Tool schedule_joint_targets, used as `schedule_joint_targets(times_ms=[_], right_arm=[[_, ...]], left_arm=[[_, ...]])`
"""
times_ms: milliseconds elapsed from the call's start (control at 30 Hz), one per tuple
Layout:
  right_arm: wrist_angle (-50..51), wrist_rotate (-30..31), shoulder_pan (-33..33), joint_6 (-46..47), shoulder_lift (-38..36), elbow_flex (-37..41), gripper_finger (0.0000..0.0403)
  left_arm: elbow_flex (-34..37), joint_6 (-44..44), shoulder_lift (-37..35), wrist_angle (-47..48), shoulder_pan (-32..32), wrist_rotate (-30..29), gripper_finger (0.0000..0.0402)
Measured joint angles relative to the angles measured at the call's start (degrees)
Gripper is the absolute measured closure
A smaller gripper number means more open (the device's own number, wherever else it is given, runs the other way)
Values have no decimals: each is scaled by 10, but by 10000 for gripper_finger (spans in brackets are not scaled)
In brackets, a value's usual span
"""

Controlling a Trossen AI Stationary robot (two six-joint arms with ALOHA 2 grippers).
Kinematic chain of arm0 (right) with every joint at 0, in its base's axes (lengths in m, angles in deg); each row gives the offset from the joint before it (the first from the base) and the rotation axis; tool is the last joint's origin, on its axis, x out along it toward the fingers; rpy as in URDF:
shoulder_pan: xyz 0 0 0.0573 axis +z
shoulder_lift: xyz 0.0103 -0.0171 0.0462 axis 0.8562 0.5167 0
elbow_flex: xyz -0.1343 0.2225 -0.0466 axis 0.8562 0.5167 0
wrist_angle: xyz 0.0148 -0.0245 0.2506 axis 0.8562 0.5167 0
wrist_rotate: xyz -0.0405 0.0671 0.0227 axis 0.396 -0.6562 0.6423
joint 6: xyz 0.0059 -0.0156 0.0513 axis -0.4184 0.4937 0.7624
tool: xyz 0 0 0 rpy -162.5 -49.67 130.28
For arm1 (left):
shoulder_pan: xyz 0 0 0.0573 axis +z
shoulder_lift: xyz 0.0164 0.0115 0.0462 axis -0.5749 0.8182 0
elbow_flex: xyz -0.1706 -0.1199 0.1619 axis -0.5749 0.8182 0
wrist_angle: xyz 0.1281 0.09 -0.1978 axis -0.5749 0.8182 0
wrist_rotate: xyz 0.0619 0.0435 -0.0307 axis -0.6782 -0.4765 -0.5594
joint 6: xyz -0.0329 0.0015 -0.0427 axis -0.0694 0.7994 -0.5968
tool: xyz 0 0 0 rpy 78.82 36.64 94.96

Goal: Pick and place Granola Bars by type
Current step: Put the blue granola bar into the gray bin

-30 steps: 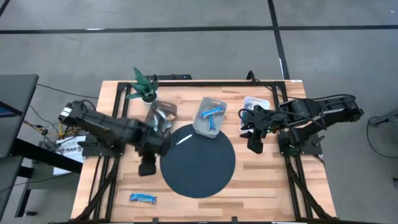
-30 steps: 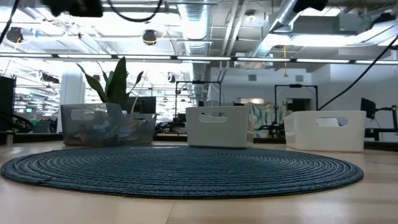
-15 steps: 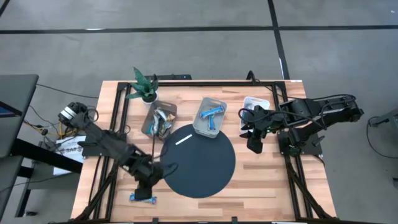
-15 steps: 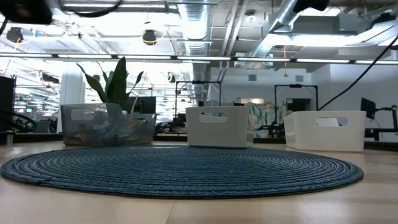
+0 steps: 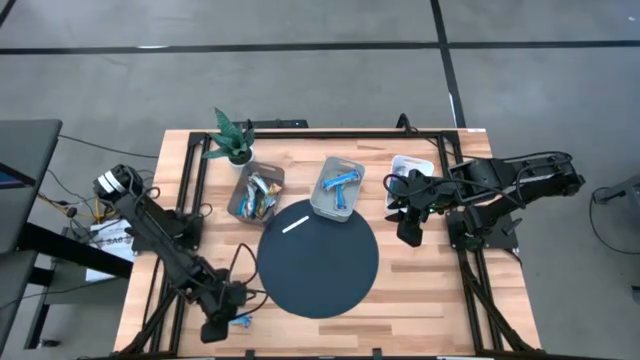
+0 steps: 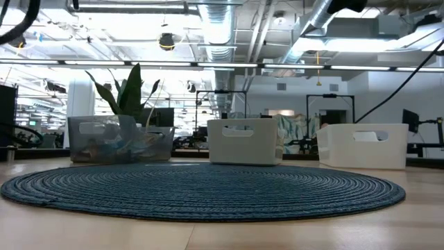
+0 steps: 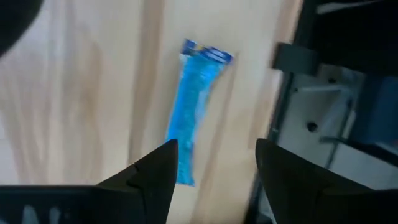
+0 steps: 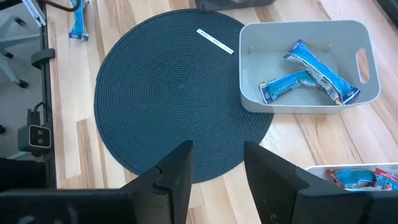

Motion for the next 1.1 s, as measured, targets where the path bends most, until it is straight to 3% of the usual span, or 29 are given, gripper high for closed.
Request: schedule_joint_targets(times_ms=[133,333,467,800,933,1100], right_arm=[[0,0,0,0,0,0,270],[-1,0,0,11,0,0,270],[-4,0,0,15,0,0,269],[-9,0,0,15,0,0,269],[-9,0,0,15,0,0,270],[-9,0,0,15,0,0,273]], left_arm=[[18,-17,0,-2,-10,-43,186],[40,-20,19,-60,-11,-41,181],[40,4,64,-104,-13,-30,181],[37,4,141,-98,-10,41,184],[38,-19,136,-97,-11,32,216],[41,-44,125,-90,-11,20,306]])
